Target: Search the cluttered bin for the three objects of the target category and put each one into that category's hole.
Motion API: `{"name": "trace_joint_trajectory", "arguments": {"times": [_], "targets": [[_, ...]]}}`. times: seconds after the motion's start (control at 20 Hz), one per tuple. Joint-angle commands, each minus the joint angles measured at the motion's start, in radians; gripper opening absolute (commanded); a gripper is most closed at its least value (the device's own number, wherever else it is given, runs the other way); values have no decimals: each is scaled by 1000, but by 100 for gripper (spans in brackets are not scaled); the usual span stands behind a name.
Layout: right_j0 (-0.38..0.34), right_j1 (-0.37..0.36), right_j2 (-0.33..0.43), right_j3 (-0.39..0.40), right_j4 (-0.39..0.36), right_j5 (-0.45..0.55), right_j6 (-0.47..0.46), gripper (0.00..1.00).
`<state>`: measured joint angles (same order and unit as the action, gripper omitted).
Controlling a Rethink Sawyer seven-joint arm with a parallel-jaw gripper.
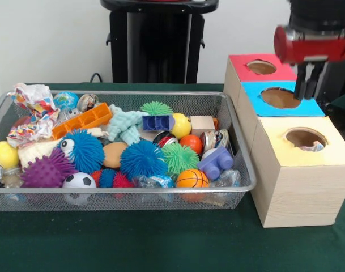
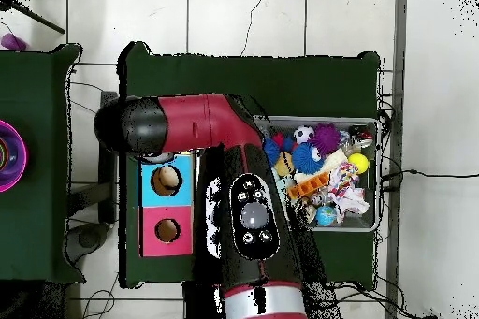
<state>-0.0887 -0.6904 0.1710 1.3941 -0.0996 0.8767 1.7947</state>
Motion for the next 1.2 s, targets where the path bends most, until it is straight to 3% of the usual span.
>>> {"name": "trace_joint_trajectory", "arguments": {"times": [0.05,0.3,0.75,1.2], "targets": [[-68,-80,25,141,-28,61,-73,0],[-148,-78,63,222,-50,-41,-147,0],[-325,-12,181,247,-181,-126,-351,0],[-434,-9,275,317,-289,-155,-334,0]]}}
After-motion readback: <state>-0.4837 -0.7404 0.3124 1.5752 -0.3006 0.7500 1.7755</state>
